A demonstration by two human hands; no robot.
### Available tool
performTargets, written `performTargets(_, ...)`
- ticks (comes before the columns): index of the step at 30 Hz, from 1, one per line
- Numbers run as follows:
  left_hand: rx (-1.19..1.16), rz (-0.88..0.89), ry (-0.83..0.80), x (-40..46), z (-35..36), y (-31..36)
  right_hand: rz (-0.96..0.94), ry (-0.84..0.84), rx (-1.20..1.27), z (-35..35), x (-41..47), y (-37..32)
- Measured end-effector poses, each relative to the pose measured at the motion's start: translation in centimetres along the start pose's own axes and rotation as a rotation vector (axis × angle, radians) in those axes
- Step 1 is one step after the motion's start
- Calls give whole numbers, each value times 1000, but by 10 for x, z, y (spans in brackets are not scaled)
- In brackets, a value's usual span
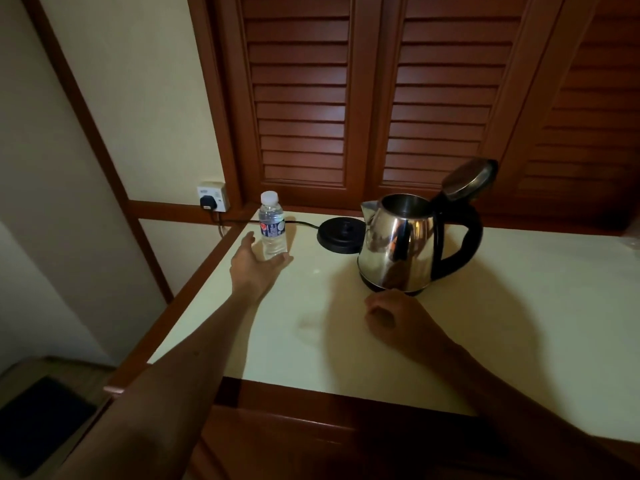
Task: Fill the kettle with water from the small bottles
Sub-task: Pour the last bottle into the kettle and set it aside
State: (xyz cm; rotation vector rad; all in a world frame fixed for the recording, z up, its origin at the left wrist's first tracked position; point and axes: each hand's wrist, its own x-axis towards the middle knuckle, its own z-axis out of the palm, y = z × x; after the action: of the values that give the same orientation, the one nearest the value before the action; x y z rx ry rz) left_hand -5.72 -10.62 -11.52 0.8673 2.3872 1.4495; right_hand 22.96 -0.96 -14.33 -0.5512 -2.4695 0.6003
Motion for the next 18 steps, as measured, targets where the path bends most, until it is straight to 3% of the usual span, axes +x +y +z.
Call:
performTargets(7, 16, 65, -74, 18, 6, -5, -1, 33, -25, -1, -1, -2)
performTargets(18, -162, 163, -289, -65, 8, 9, -6, 47, -47, -3, 0, -6)
